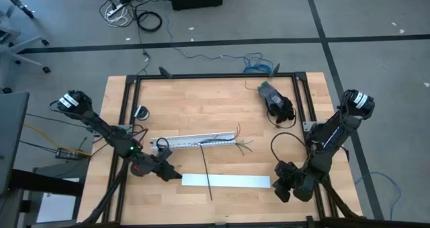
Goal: Ziptie cables
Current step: Close the lid on the cable duct
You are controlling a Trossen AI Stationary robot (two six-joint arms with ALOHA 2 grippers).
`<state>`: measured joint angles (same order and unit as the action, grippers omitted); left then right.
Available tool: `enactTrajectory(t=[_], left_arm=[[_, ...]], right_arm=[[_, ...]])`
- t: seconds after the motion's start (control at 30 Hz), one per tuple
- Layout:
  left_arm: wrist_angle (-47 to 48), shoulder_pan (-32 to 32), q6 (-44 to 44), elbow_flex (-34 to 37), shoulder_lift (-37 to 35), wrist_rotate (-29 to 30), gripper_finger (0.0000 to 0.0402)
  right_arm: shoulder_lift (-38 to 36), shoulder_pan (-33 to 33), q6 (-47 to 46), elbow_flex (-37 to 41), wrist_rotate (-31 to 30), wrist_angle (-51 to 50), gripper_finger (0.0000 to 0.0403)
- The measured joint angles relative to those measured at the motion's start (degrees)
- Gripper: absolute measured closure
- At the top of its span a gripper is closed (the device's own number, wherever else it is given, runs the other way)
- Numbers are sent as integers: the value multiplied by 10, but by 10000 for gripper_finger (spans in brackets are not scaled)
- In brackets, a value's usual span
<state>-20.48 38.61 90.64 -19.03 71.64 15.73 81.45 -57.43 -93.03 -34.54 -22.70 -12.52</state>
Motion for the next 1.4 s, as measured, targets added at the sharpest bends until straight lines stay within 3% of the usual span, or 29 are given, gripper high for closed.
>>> enactTrajectory(t=[0.5, 0.83, 1.1, 1.4], left_arm=[[67, 2, -3, 0, 0, -11, 224], [90, 2, -3, 0, 10, -12, 224], [-7, 2, -17, 0, 86, -35, 224], [-51, 2, -27, -1, 129, -40, 224]], right_arm=[[0, 29, -42, 3, -10, -18, 227], [0, 41, -61, 39, -1, 67, 223], [4, 60, -55, 46, 9, 94, 224], [75, 73, -25, 45, 19, 206, 224]])
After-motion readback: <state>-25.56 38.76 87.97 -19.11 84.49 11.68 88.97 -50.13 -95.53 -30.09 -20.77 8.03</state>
